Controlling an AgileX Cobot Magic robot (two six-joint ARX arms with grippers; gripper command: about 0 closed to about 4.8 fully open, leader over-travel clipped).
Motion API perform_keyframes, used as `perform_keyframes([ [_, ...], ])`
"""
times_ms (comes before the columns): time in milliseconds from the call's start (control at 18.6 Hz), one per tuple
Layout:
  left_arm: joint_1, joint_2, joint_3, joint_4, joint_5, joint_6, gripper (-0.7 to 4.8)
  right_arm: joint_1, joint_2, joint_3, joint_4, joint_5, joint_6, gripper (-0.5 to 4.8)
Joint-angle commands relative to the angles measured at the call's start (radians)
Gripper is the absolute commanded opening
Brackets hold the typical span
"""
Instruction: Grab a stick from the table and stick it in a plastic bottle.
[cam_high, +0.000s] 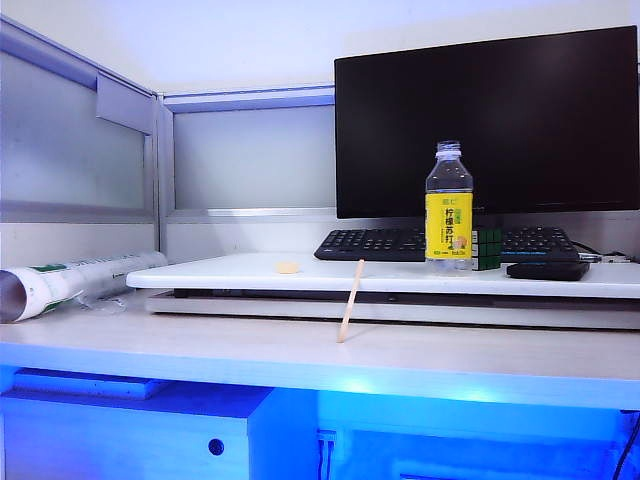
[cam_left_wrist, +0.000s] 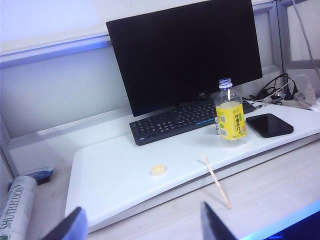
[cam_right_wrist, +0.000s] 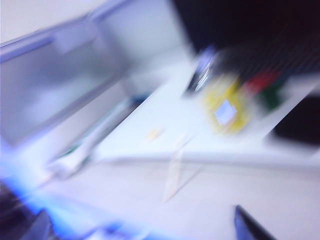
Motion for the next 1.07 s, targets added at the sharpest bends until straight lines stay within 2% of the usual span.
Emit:
perform_keyframes([
  [54, 0.0, 0.0, 0.004, 0.016, 0.028, 0.0, 3.17, -0.001, 0.147, 0.052, 0.06, -0.121, 0.096, 4.79],
  [161, 0.0, 0.0, 0.005, 0.032, 0.029, 0.0, 3.76, -0.001, 0.288, 0.105, 0.104, -0.159, 0.096, 4.79],
  [269, 0.001, 0.0, 0.009, 0.056, 0.026, 0.0, 4.08, 0.0, 0.41, 0.166, 0.123, -0.181, 0.096, 4.79],
  [376, 0.001, 0.0, 0.014, 0.071, 0.026, 0.0, 4.08, 0.0, 0.518, 0.222, 0.136, -0.207, 0.096, 4.79],
  [430, 0.0, 0.0, 0.015, 0.088, 0.026, 0.0, 4.08, 0.001, 0.658, 0.287, 0.164, -0.253, 0.101, 4.79],
  [537, 0.0, 0.0, 0.015, 0.089, 0.027, 0.0, 4.09, 0.026, 0.76, 0.33, 0.174, -0.265, 0.119, 4.79],
  [591, 0.0, 0.0, 0.015, 0.089, 0.034, 0.0, 4.79, 0.104, 0.975, 0.379, 0.272, -0.236, 0.12, 4.79],
  [699, 0.0, 0.0, 0.015, 0.089, 0.039, 0.0, 4.79, 0.138, 1.096, 0.405, 0.312, -0.198, 0.126, 4.79],
  [914, 0.0, 0.0, 0.015, 0.091, 0.09, 0.0, 4.79, 0.161, 1.347, 0.496, 0.407, -0.197, 0.193, 4.79],
  [967, 0.0, 0.0, 0.015, 0.087, 0.12, 0.0, 4.7, 0.172, 1.502, 0.616, 0.408, -0.198, 0.197, 4.79],
  [1075, 0.0, 0.0, 0.015, 0.075, 0.123, 0.0, 4.61, 0.176, 1.585, 0.692, 0.407, -0.198, 0.198, 4.79],
])
